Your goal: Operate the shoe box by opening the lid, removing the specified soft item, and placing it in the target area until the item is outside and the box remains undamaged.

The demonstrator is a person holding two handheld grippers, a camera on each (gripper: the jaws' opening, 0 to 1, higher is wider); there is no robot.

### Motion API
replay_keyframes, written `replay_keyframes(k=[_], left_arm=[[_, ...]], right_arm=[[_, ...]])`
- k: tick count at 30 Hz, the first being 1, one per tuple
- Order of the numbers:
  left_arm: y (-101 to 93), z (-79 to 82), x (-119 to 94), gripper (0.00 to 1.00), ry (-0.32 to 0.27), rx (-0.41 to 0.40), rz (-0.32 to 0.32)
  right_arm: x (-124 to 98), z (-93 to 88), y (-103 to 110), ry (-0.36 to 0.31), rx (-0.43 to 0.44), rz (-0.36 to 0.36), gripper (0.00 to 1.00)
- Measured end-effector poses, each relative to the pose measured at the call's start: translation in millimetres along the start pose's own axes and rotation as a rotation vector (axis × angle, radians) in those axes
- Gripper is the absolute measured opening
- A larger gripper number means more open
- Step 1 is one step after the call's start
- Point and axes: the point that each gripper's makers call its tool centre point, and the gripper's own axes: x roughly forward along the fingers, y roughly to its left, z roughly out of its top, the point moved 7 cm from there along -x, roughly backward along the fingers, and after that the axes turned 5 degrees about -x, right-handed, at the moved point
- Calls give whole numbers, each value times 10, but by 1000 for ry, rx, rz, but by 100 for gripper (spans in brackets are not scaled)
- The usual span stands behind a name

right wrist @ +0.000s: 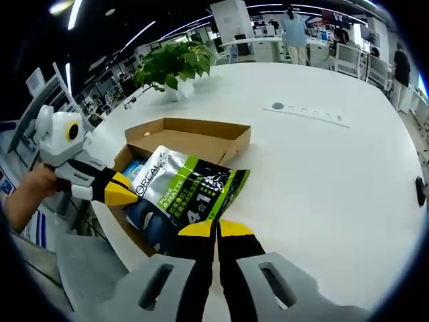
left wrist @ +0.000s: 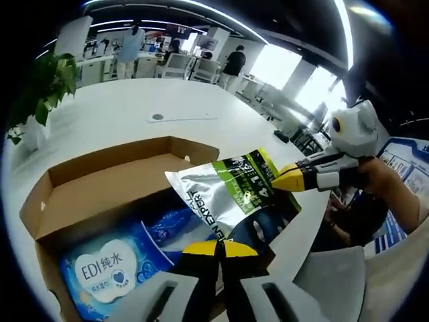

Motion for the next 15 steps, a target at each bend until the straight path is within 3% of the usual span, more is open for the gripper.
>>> replay_keyframes(k=[15], left_arm=[[-361,180,357,0,-16,20,-35]], right_arm=[[-251,-29,-441,3,-3,-63,0]])
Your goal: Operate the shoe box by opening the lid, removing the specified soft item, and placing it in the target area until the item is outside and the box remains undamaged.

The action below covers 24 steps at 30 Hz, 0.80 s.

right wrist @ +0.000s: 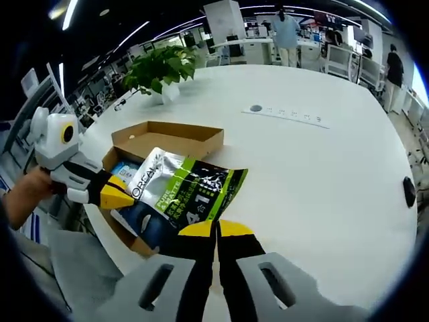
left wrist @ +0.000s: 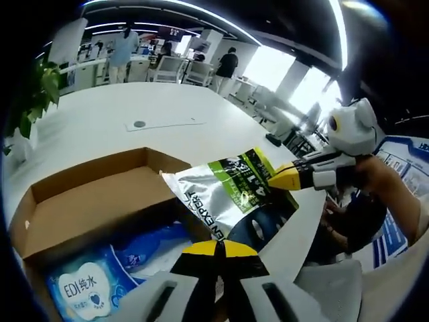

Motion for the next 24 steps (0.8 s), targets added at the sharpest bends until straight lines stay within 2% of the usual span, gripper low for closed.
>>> replay_keyframes(k=[13,24], left_arm=[[-235,105,396,0,44,32,-32],[-234,191,726,0,112,45,-28]], right_arm=[[-87,-104,-397,2,14,-56,0],[58,-186,-672,29,19,-89,0]])
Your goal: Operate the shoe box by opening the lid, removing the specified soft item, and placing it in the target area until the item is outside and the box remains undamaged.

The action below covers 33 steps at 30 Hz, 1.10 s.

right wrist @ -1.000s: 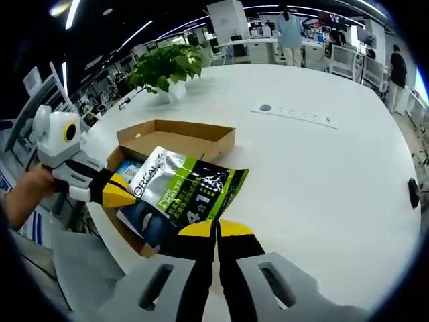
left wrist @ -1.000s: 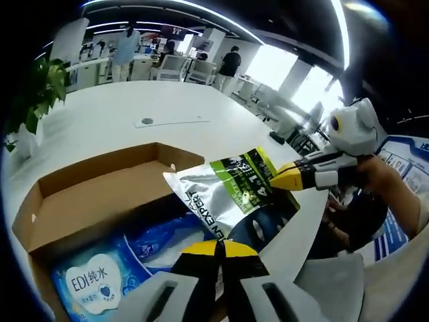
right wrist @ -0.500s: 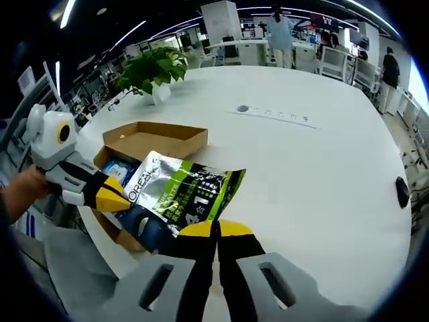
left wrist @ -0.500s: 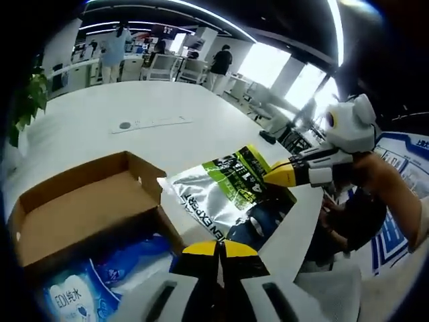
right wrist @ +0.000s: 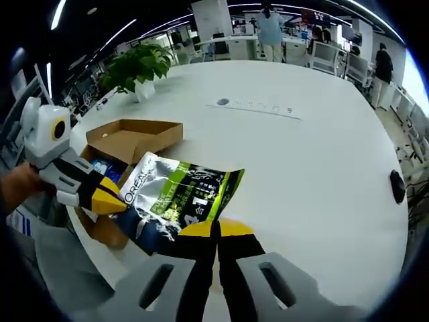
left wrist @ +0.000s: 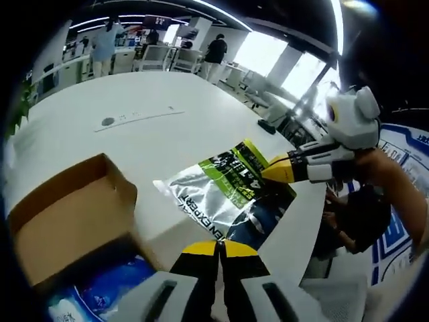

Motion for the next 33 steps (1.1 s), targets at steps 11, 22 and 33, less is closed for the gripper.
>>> replay_keyframes(k=[11,22,33], left_arm=[[90,40,289,1,104,114,37],[206,22,484,1,220,256,94],[240,-11,661,2,323,476,148]], right_arm=[[260,-90,-158,31,-15,-6,0],[499,-157,-199,51,-15,4,0],[692,-239,-244,49,-8,-13,0]])
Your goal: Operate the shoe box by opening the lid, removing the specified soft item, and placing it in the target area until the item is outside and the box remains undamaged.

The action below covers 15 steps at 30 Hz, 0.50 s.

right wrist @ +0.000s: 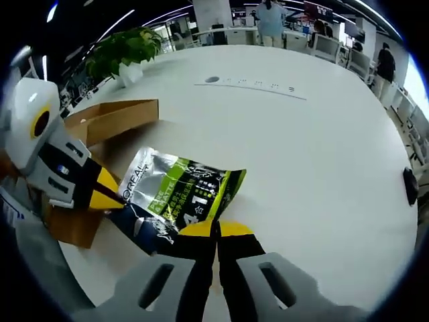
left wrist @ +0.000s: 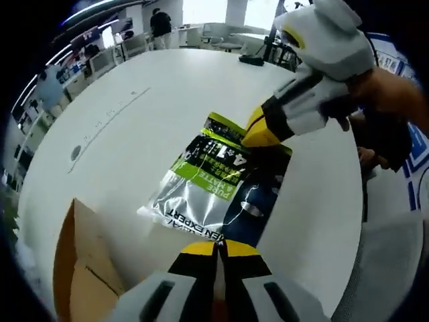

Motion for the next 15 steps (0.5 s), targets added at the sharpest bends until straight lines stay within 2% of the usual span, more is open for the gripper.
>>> replay_keyframes(k=[5,9,15], left_arm=[[-31,-18,62,3,35,125,37],[-41,-37,77,3,45,153,42],[-40,-52,96,3,59,237,64]], right_arm=[[53,-36,3,-4,-3,-8,0],[76,-73,-8,-2,-7,-11,0],[127,-117,-29,3,-6,-18,0]])
